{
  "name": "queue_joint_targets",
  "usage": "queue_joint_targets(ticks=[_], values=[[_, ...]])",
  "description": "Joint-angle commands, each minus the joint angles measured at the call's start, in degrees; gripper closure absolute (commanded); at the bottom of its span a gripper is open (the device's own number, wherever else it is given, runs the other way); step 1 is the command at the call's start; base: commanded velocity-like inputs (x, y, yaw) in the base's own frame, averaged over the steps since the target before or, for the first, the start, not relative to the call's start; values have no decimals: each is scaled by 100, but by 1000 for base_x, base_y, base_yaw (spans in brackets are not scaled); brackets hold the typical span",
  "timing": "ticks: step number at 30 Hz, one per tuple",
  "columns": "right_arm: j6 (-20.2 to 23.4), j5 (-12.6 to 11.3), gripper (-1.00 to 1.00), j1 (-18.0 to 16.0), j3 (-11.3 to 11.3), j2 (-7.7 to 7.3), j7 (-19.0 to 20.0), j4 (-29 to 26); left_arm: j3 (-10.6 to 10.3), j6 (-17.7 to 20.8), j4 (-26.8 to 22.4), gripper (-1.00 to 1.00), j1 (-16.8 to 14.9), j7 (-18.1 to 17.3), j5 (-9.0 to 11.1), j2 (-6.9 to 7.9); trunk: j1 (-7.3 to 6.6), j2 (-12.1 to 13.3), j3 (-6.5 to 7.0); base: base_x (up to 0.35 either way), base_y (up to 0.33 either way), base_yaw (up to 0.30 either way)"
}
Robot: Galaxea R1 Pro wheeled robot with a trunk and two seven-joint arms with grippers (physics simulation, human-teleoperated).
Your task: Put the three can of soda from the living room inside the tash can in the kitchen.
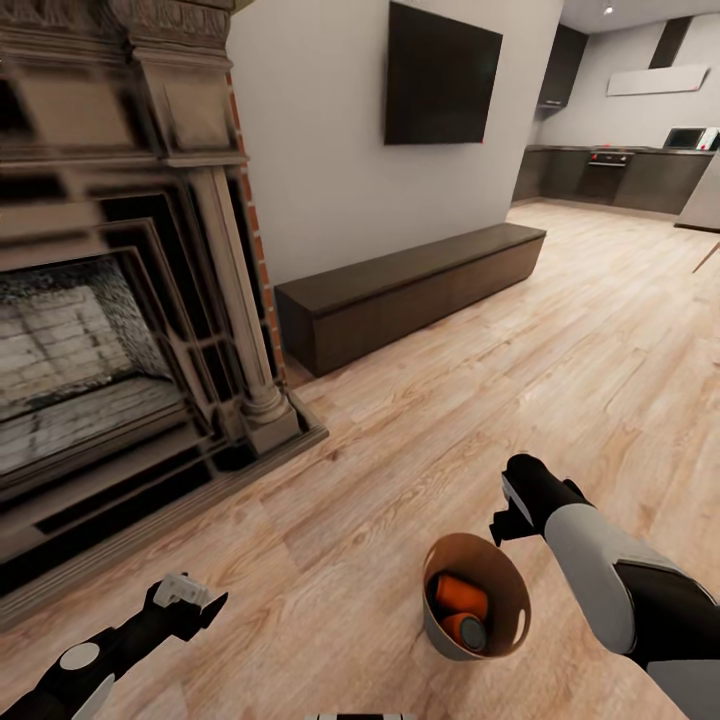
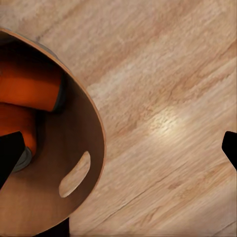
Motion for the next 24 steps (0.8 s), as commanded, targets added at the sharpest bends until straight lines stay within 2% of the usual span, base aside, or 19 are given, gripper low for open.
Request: queue_joint_targets(ticks=[1,7,17,24], values=[[0,0,-100,54,0,8,0,-6,0,0,2,-100,0,-1,0,-4,-23,42,18,0,0,0],[0,0,-100,221,0,11,0,-48,0,2,10,-100,1,5,0,-28,-154,282,126,0,0,0],[0,0,-100,569,7,24,-6,-453,0,7,87,-100,0,4,-2,-57,-374,683,306,0,0,0],[-24,-3,-100,682,8,32,1,-521,0,8,121,-100,0,6,-7,-87,-528,964,431,0,0,0]])
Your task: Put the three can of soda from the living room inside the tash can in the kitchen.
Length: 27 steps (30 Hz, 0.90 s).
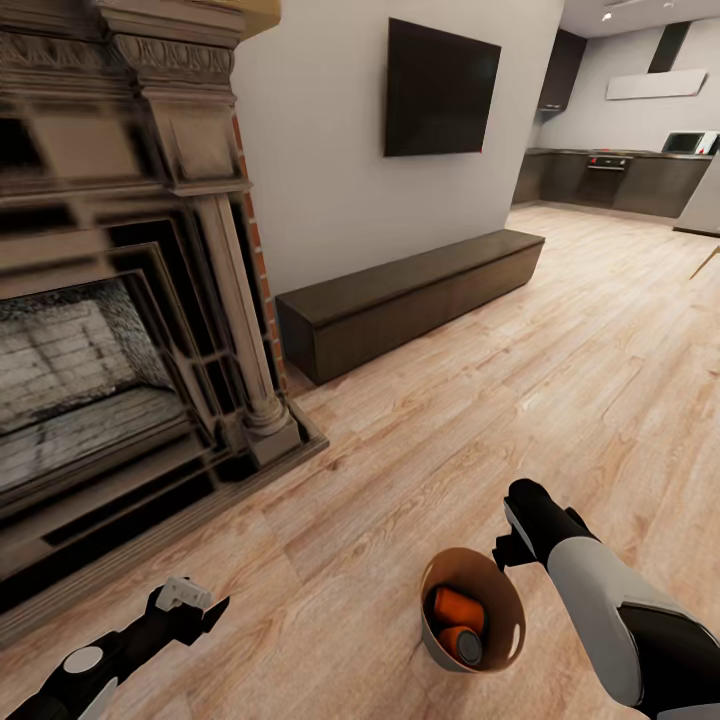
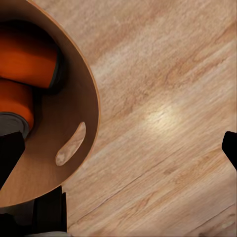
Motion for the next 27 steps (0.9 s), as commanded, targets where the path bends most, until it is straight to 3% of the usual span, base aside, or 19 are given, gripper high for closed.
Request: queue_joint_targets(ticks=[1,12,27], values=[[-2,0,-100,15,0,0,2,-4,0,0,3,-100,0,0,-1,-5,-23,42,18,0,0,0],[-27,-1,-100,188,-6,-4,8,-20,0,0,188,-100,0,-1,-3,-73,-264,483,216,0,0,0],[-526,0,-100,529,-8,-35,16,-26,-9,0,471,-100,-10,-6,-3,-222,-594,1084,485,0,0,0]])
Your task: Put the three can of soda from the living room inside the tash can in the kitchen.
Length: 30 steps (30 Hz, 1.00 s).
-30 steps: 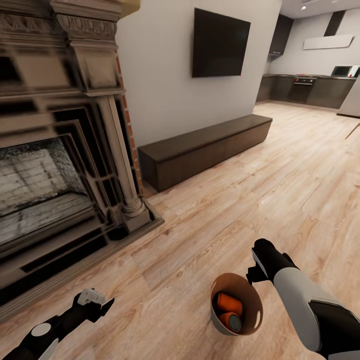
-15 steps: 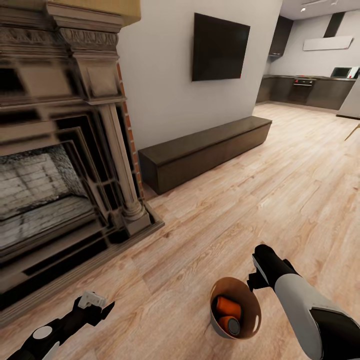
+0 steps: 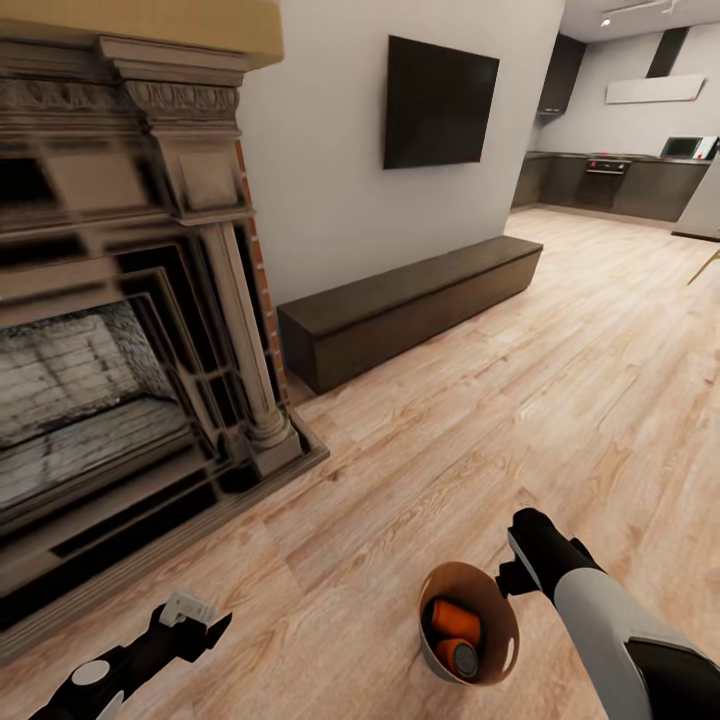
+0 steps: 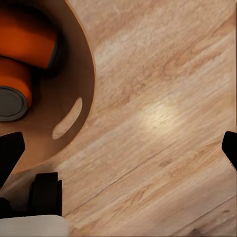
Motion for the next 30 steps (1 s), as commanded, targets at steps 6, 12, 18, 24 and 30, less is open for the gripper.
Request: queue_joint_targets(ticks=[6,12,18,24,30], values=[[-599,8,-100,368,5,-52,8,-1,-7,0,130,-100,-13,3,0,-43,-132,242,108,0,0,0],[-1176,31,-100,696,14,-70,21,-4,-9,0,161,-100,-16,1,0,-49,-264,483,216,0,0,0],[-1840,77,-100,1040,23,-83,41,-12,-5,-4,400,-100,-53,6,3,-57,-396,723,324,0,0,0],[-2383,92,-100,1305,35,-114,49,-11,-15,-41,754,-100,-95,7,3,-149,-528,964,431,0,0,0],[-2826,98,-100,1517,71,-198,52,-10,-17,-73,985,-100,-110,7,2,-184,-660,1205,539,0,0,0]])
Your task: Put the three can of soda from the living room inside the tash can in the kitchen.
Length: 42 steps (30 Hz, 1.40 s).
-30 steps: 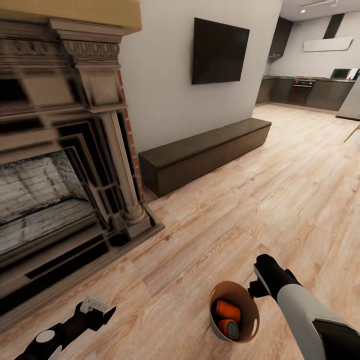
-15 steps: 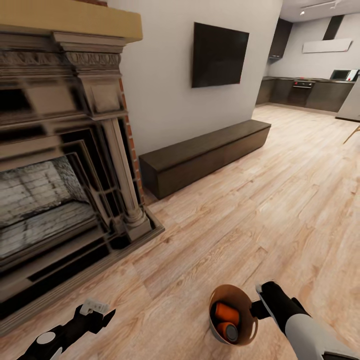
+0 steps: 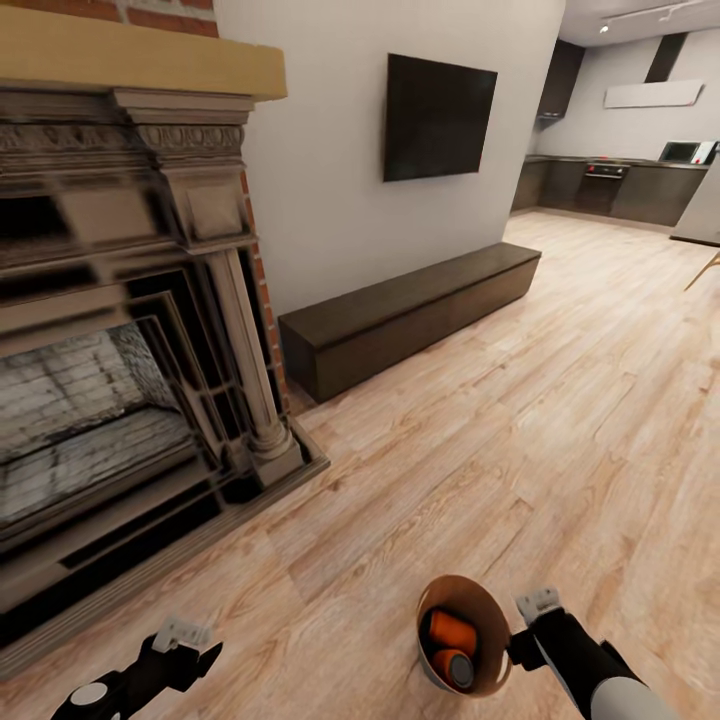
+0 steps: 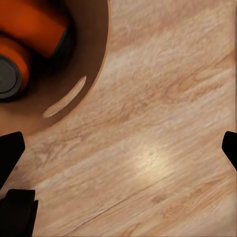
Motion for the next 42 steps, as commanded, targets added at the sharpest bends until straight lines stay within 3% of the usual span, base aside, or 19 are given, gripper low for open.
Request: queue_joint_targets(ticks=[1,10,16,23,34,42], values=[[-65,1,-100,39,2,-4,0,0,0,-5,38,-100,-1,0,2,-4,-23,42,19,0,0,0],[-900,0,-100,541,5,-97,-4,0,0,-239,529,-100,-14,11,6,-91,-220,403,180,0,0,0],[-1073,-24,-100,680,-9,-171,0,5,8,-342,923,-100,-51,21,7,-108,-352,643,288,0,0,0],[-1778,-56,-100,1090,-39,-283,13,54,17,-908,1835,-100,-64,265,7,-257,-506,924,414,0,0,0],[-2057,-71,-100,1471,-49,-374,13,91,25,-1367,2239,-100,-65,310,7,-312,-747,1365,611,0,0,0],[-2326,-87,-100,1595,-54,-473,280,345,26,-2068,2925,-100,-58,310,7,-315,-923,1686,755,0,0,0]])
